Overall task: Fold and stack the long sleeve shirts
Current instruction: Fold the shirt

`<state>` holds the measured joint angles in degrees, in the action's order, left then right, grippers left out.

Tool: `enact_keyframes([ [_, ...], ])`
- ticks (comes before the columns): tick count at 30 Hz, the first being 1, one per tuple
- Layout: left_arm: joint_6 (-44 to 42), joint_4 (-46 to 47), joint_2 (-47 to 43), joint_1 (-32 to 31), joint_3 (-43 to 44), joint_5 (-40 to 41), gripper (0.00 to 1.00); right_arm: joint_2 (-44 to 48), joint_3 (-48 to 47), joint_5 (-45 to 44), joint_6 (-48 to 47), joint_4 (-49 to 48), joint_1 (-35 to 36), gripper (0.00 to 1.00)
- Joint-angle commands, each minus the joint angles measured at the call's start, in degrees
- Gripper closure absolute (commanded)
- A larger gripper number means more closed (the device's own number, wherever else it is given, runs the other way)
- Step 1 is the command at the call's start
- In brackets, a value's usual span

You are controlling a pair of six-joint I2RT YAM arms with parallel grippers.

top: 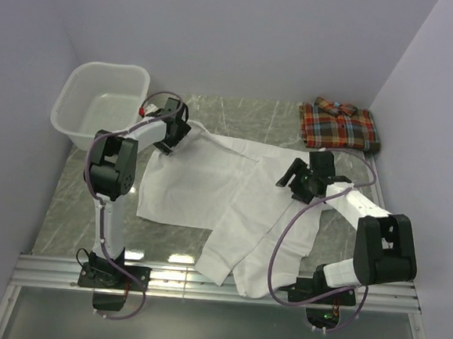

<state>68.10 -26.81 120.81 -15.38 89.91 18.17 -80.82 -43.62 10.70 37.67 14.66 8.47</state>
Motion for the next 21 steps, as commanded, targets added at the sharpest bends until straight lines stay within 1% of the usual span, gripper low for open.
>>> enact_keyframes([
  [1,3.1,-0.4,-3.6,0.4,-6.4,3.5,0.12,-1.0,1.9,0.2,2.0,1.2,-0.2,0.23],
  [8,4.4,-0.1,-10.9,0.7,-18.8,5.6,0.13,-0.9,6.1,1.0,2.6,6.2,-1.5,0.22],
  [12,4.6,-0.7,-16.9,1.0,-26.3,7.0,0.13,0.5,8.3,1.0,3.1,7.6,-1.9,0.22],
  [14,4.9,-1.0,-19.1,1.3,-28.1,7.7,0.13,0.9,9.3,0.6,3.2,8.5,-2.0,0.21],
  [17,4.4,-2.3,-22.8,2.2,-29.2,8.4,0.12,2.0,10.8,0.1,2.9,9.2,-2.4,0.21],
  [21,4.8,-6.8,-24.5,2.4,-23.9,10.5,0.1,3.9,11.8,-0.4,1.7,8.6,-2.6,0.21],
])
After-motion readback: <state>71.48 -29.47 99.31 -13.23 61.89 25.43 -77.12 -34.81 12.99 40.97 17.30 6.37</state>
